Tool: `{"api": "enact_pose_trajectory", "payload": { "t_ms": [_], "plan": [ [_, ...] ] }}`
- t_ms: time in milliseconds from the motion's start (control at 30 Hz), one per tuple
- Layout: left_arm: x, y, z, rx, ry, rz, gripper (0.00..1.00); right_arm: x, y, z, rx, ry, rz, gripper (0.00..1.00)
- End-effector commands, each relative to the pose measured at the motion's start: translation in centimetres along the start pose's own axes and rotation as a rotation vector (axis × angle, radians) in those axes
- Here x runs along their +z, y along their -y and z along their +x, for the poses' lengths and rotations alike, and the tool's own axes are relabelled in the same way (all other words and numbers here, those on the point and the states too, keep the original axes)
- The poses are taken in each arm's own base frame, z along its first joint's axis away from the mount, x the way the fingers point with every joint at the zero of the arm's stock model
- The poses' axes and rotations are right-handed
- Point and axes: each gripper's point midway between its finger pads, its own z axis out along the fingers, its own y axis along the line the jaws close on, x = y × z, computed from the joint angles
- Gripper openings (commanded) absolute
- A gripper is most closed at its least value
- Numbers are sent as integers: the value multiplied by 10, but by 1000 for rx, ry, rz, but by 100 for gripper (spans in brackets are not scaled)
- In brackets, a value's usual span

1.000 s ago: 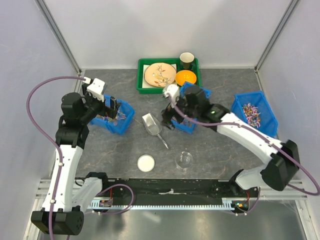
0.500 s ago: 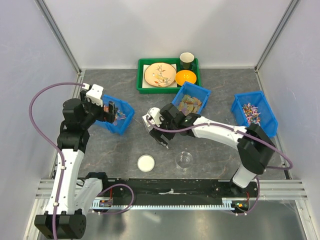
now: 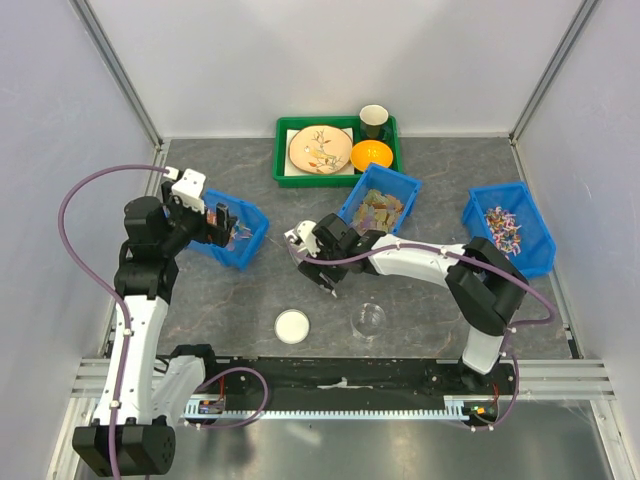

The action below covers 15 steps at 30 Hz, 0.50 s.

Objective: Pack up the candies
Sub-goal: Pick up the spatula from the center of the board.

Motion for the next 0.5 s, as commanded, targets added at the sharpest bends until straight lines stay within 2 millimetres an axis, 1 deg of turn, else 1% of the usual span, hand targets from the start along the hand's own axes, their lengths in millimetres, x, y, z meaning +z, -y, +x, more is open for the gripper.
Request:
{"api": "enact_pose_trajectory", "payload": {
  "t_ms": [0, 100, 200, 233, 267, 333, 367, 400, 467],
  "plan": [
    [3, 1, -6, -9, 43, 18, 99, 12, 3, -3, 21, 18, 26, 84],
    [3, 3, -5, -14, 42, 28, 99, 15, 4, 0, 21, 16, 29, 80],
    [4, 5, -4, -16, 44, 40, 99, 15, 3, -2, 21, 30, 29, 75],
    [4, 4, -4, -17, 43, 40, 99, 15, 3, -2, 18, 32, 23, 69],
    [4, 4, -4, -17, 44, 39, 99, 16, 2, -2, 18, 33, 20, 68],
    [5, 4, -2, -18, 40, 41, 99, 18, -1, 1, 12, 27, -1, 62],
    [5, 4, -3, -18, 42, 41, 99, 19, -2, 4, 10, 20, -4, 58],
    [5, 5, -2, -22, 40, 47, 99, 20, -4, 4, 9, 19, -15, 52],
    [5, 6, -1, -21, 39, 54, 99, 22, -5, 5, 1, 15, -21, 46]
  ]
}}
